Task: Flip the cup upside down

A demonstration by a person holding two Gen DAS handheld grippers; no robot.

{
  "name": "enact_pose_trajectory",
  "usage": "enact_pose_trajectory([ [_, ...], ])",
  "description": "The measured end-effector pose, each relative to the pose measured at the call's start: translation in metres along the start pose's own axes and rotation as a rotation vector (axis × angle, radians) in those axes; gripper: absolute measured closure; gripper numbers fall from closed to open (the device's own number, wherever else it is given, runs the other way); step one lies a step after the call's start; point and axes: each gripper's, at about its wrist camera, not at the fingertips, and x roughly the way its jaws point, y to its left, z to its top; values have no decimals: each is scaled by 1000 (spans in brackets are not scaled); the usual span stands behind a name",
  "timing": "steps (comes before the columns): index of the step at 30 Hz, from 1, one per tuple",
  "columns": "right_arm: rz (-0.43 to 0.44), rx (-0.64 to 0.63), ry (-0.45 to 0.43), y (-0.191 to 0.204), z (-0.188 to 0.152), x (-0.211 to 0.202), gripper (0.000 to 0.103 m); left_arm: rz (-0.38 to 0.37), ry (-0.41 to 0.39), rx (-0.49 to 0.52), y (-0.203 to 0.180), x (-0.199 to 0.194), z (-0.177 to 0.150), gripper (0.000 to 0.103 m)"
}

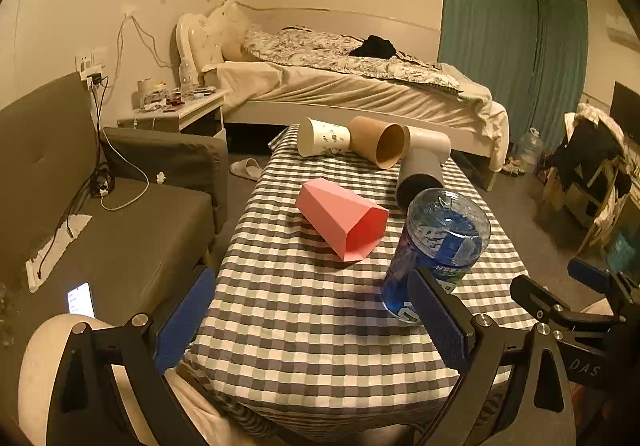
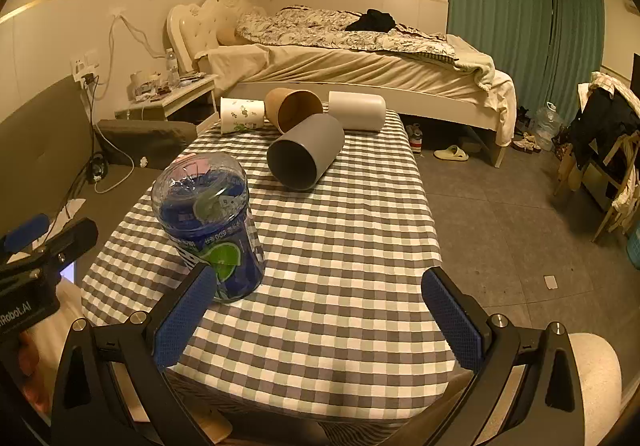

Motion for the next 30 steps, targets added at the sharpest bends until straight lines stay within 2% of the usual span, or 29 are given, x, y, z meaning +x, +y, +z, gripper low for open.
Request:
enact_pose_trajectory([
  [7,-1,1,-1,0,0,0,0,0,7,2,-1,1,0,3],
  [13,-3,1,0,0,-1,-1,0,30,5,4,1,2,0,3],
  [30,-10,-1,8,0,-1,-1,0,30,0,4,3,1,0,3],
])
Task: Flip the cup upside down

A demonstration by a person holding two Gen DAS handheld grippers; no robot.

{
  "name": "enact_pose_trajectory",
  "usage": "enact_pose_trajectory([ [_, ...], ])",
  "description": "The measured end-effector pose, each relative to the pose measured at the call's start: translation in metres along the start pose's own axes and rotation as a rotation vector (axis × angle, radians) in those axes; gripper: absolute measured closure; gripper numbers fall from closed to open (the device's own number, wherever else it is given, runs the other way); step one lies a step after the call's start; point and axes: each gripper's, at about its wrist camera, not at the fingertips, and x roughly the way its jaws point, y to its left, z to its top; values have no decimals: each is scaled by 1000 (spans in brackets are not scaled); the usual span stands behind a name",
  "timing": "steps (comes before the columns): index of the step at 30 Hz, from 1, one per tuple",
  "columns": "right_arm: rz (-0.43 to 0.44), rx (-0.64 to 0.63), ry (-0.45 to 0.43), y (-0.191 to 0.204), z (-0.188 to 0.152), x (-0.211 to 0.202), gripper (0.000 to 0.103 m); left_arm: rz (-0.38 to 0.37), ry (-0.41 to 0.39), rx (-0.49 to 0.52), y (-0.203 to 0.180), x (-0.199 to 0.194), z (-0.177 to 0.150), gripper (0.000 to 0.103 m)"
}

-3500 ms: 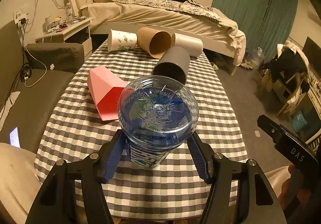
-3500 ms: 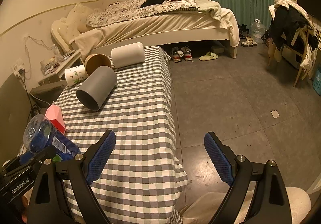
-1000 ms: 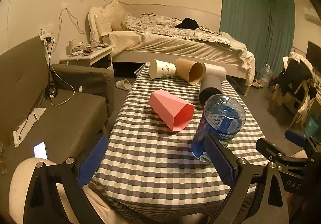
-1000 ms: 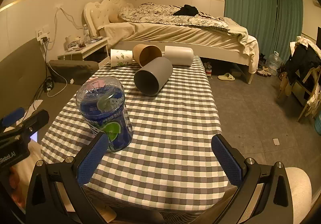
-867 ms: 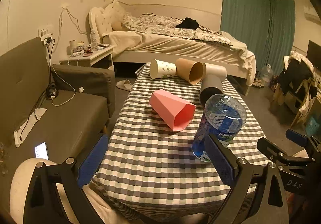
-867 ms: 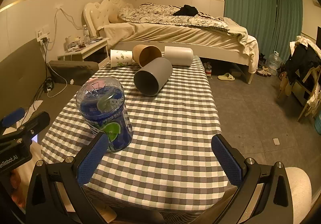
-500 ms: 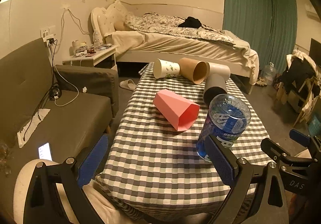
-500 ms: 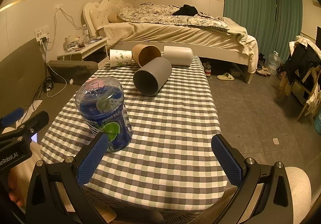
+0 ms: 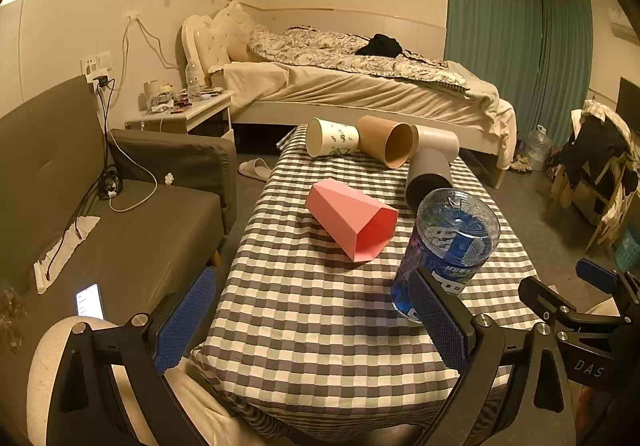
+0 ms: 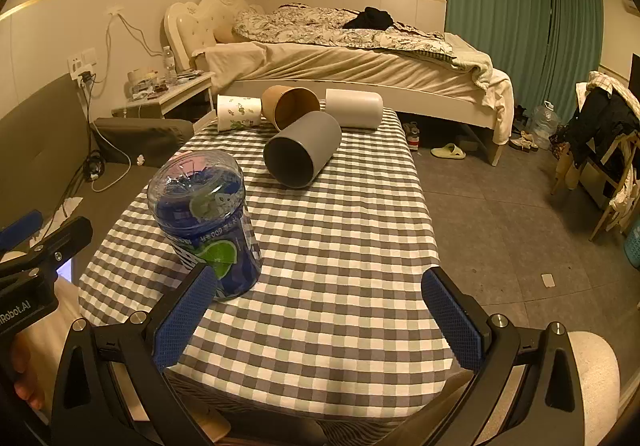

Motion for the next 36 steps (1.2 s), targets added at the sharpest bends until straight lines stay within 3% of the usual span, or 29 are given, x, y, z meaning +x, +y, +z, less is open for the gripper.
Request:
enact_pose_trajectory([
  [36,-1,-3,8,-3,-4,1,0,0,-3,-2,2,1,0,3],
])
